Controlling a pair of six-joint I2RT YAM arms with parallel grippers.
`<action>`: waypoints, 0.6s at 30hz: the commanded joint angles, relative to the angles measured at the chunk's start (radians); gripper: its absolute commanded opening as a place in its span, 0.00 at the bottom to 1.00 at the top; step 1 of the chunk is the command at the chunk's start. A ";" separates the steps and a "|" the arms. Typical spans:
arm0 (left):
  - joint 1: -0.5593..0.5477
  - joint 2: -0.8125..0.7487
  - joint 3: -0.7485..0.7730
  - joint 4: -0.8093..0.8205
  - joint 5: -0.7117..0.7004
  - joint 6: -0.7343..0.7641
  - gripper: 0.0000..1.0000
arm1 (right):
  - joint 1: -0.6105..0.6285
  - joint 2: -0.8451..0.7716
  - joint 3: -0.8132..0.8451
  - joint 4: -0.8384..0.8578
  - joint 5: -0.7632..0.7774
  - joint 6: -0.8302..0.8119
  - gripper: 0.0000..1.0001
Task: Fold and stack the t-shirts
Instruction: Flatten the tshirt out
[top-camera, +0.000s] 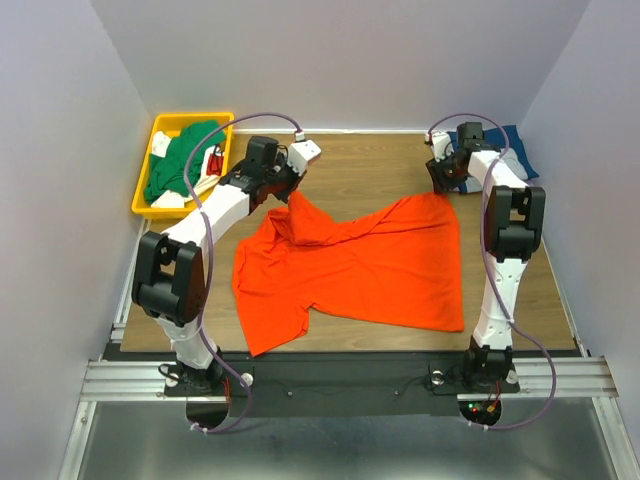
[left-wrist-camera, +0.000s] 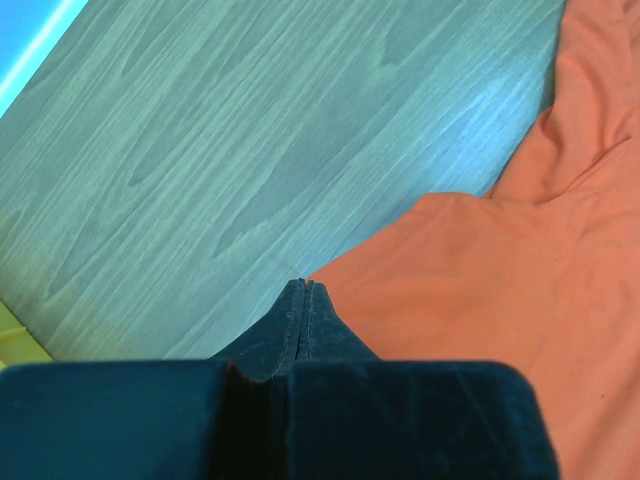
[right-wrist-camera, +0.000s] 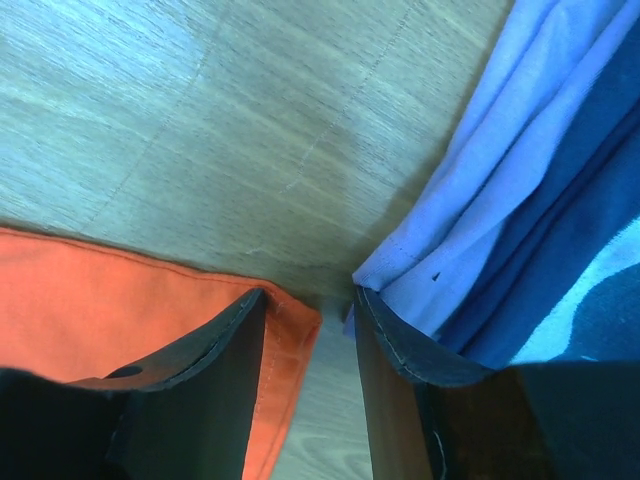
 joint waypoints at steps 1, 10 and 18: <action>0.014 -0.011 0.044 0.020 0.017 0.007 0.00 | -0.009 0.010 -0.006 0.009 -0.044 0.030 0.47; 0.035 0.013 0.070 0.022 0.017 -0.005 0.00 | -0.055 0.010 0.007 -0.022 -0.136 0.086 0.42; 0.094 0.062 0.146 0.013 0.027 -0.048 0.00 | -0.066 -0.006 -0.013 -0.043 -0.153 0.077 0.00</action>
